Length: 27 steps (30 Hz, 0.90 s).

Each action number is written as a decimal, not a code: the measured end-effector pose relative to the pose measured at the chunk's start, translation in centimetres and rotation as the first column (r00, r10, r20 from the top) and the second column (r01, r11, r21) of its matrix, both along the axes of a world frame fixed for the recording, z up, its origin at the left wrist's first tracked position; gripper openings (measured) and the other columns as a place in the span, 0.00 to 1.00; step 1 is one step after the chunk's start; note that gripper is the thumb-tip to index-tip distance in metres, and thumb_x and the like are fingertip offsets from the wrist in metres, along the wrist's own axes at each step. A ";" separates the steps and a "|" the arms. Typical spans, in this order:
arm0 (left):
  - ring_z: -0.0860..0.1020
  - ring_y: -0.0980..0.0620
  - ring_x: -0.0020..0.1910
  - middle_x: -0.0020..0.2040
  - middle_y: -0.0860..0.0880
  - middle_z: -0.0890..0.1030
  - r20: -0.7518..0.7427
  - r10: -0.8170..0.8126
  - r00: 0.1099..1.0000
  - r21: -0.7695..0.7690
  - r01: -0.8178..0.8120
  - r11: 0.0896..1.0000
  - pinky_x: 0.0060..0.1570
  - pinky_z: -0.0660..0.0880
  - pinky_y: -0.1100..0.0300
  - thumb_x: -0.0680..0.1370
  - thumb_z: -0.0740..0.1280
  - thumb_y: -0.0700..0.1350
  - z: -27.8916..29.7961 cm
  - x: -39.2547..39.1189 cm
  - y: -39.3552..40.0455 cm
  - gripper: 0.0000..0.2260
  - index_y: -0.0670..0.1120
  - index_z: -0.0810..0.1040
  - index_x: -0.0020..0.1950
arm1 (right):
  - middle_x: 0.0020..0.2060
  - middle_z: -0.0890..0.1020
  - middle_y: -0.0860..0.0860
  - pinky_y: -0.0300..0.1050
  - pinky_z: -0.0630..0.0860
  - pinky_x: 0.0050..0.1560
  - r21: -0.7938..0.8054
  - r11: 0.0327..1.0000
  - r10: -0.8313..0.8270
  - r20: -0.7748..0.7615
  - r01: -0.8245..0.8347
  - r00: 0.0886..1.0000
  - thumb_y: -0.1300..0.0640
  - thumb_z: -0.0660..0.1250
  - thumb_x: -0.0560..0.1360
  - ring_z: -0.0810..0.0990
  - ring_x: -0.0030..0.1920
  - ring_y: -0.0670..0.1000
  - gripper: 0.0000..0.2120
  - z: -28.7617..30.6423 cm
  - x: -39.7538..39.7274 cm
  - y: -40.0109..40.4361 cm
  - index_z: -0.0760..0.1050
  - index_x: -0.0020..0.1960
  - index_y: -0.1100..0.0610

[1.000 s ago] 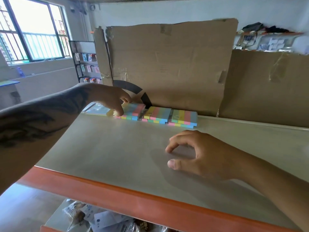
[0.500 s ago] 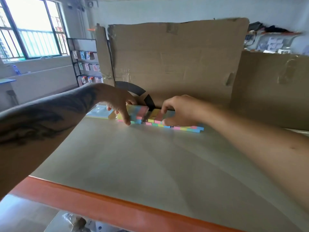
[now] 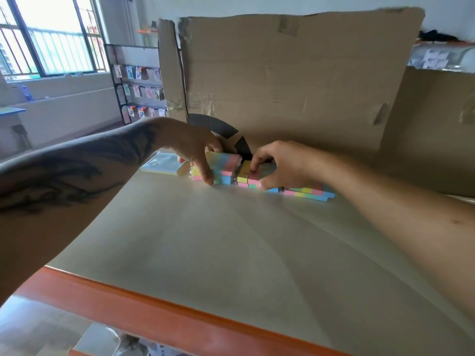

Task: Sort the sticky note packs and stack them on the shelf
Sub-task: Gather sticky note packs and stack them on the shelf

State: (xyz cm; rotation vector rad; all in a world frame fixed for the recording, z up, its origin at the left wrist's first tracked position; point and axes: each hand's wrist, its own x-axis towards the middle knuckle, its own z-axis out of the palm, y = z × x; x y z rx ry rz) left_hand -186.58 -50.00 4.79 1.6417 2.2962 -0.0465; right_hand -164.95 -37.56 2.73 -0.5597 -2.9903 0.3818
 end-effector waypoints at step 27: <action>0.78 0.57 0.57 0.59 0.60 0.82 -0.212 -0.248 0.945 0.335 0.309 0.890 0.58 0.74 0.59 0.74 0.74 0.62 -0.1 5.9 0.0 0.22 0.58 0.81 0.67 | 0.44 0.81 0.44 0.49 0.79 0.56 -0.096 0.987 -0.124 0.024 0.126 0.992 0.50 0.83 0.67 0.81 0.47 0.47 0.16 0.9 6.5 4.1 0.81 0.52 0.47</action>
